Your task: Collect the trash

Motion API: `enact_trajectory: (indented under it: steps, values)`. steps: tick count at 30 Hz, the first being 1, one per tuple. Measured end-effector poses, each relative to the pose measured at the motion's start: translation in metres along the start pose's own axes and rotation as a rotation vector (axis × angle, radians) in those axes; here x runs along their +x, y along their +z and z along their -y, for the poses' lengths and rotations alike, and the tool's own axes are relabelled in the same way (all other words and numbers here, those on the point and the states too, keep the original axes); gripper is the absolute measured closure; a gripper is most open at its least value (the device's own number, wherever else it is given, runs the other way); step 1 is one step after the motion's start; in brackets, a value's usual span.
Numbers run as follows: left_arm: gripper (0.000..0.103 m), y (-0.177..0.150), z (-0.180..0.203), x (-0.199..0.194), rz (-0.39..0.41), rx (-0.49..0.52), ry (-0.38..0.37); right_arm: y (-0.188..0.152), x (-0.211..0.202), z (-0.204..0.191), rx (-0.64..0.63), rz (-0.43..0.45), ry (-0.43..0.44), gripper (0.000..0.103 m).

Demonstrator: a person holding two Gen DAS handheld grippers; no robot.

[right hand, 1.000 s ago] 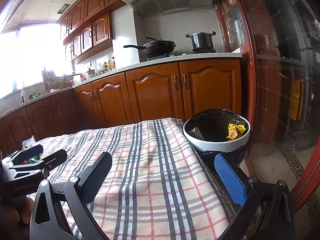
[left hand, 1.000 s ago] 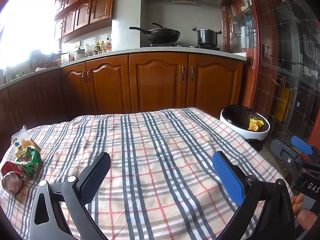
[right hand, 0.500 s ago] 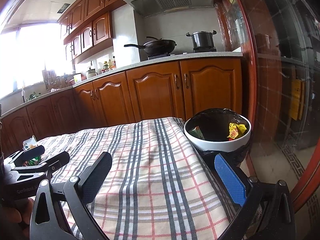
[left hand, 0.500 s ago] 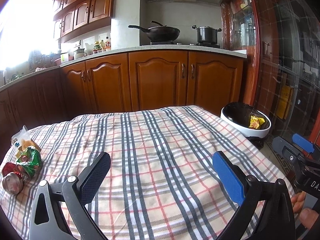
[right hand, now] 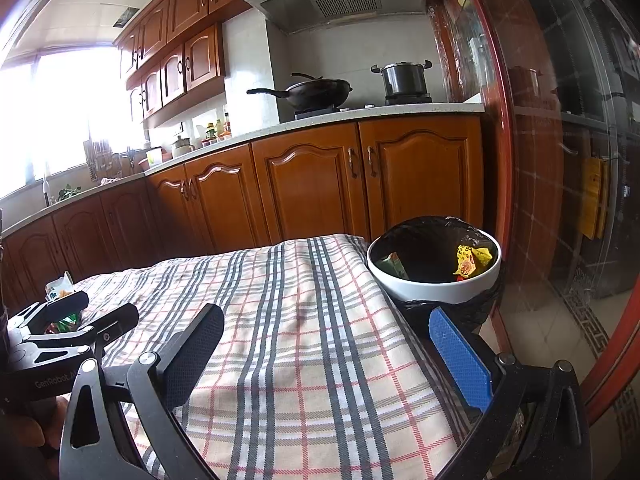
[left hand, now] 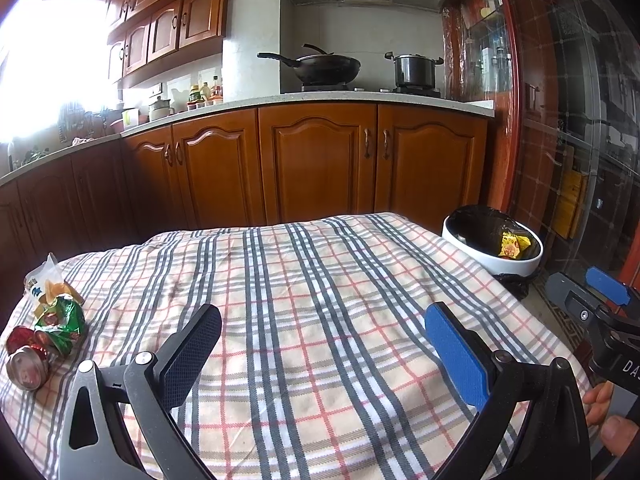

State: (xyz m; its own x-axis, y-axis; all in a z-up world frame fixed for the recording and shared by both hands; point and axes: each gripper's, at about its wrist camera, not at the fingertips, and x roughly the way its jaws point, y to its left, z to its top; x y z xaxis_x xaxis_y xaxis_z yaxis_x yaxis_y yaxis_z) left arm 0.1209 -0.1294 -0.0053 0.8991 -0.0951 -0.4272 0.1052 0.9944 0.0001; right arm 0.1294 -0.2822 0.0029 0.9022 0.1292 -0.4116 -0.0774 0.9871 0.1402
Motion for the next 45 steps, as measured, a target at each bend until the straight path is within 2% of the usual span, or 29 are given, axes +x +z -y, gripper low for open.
enact_trajectory:
  steps: [45]
  values:
    - [0.001, 0.0033, -0.0063, -0.0012, 0.024, 0.014, -0.016, 0.0073, -0.0079, -0.0017, 0.006, 0.005, 0.006, 0.000]
